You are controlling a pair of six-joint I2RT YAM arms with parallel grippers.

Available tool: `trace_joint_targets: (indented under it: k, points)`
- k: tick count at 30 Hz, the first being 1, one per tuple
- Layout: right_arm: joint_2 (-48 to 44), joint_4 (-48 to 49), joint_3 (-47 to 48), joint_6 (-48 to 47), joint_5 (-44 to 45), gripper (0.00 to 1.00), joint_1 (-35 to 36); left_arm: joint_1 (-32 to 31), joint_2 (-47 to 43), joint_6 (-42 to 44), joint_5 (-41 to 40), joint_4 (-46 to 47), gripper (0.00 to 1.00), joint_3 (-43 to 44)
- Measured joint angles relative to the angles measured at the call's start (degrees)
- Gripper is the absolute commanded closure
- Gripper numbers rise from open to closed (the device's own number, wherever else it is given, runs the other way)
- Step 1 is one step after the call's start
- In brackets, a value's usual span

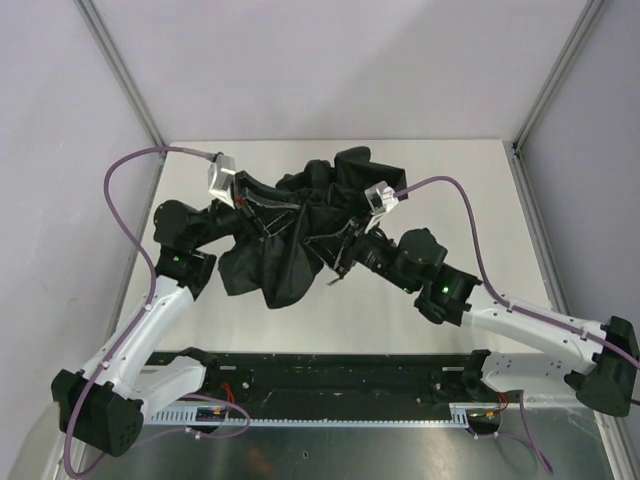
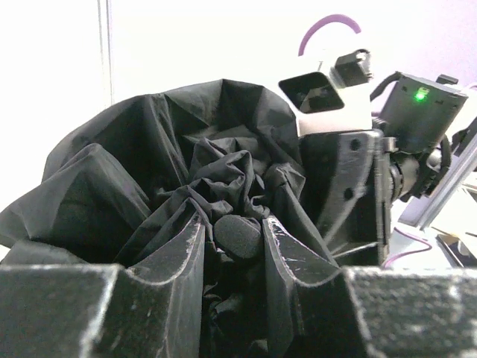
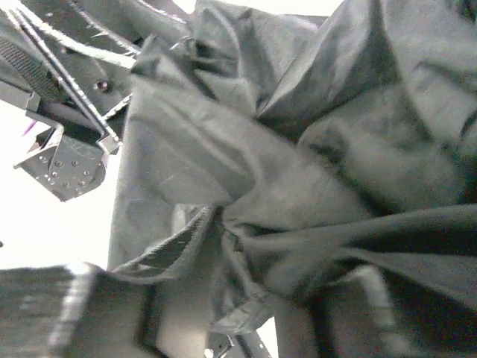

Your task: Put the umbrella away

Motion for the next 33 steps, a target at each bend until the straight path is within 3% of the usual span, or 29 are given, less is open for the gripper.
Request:
trace_joint_targets:
  k: [3,6,8,12,15,19,22,27,31,33]
  points:
    - [-3.15,-3.32,-0.02,-0.15,1.46,0.21,0.63,-0.66,-0.42,0.61,-1.73,0.04,1.0,-0.22]
    - [-9.51,-10.32,-0.74,-0.13,1.79,0.06,-0.37,-1.46,-1.88,0.63,-1.79,0.07,1.0,-0.96]
    - [-14.51,-15.58,-1.77,-0.33,0.76,0.02,-1.36,-1.68,-2.75,0.9,-1.73,0.13,1.0,-1.03]
    - [-24.79,-27.58,-2.86,-0.7,-3.04,0.01,-7.08,-1.07,-3.91,1.27,0.04,1.25,1.0,-1.03]
    - [-28.76,-33.03,-2.54,0.02,-8.98,0.01,-17.16,-0.15,-4.04,2.25,1.92,1.51,1.0,-1.03]
    - [-27.32,-34.03,-0.68,5.99,-26.4,0.01,-37.75,0.46,-4.96,4.42,2.97,1.57,1.0,-1.81]
    - [-25.57,-31.19,-0.7,12.5,-38.01,0.01,-47.1,0.68,-6.71,6.05,2.8,1.49,1.0,-3.39]
    - [-23.5,-23.52,-0.7,22.23,-49.79,0.04,-53.55,0.79,-6.99,7.56,2.71,1.68,1.0,-3.56]
    - [-21.57,-16.09,-0.7,29.33,-53.37,0.11,-52.63,0.9,-6.91,8.09,2.08,1.68,1.0,-3.56]
    - [-20.63,-12.96,-0.7,32.02,-53.31,0.19,-50.49,0.9,-6.91,8.41,1.62,1.68,1.0,-3.56]
